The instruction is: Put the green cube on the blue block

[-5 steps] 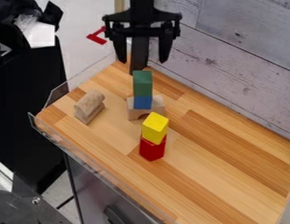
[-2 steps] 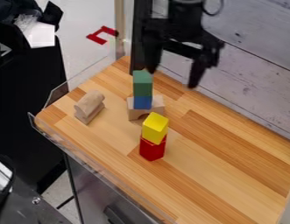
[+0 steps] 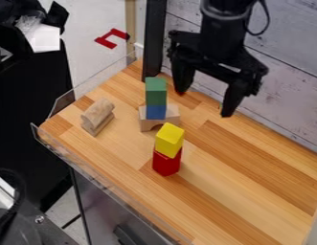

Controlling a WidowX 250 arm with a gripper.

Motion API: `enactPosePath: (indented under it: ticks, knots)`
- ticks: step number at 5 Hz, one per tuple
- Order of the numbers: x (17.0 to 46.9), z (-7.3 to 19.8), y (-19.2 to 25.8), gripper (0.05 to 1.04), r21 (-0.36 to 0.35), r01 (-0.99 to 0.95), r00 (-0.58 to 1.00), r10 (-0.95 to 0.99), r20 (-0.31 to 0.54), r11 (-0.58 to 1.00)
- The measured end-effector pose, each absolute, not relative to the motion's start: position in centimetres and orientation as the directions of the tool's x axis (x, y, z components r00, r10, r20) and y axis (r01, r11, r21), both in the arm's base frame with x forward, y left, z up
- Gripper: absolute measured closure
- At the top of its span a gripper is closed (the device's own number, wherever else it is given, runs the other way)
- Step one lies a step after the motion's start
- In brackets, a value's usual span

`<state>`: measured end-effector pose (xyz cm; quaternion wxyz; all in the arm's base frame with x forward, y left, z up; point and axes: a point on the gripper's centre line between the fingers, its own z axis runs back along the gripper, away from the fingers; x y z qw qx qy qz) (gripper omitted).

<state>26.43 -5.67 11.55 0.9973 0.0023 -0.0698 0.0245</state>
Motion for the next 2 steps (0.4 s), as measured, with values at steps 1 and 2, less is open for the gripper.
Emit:
enactPosePath:
  ticks: [1, 2]
  knots:
    - [26.1, 11.1, -5.0, 0.083, 0.008, -0.088, 0.988, 0.086, 0.125, 0.996]
    - [26.4, 10.3, -3.6, 0.083, 0.021, -0.14, 0.985, 0.138, 0.107, 0.99]
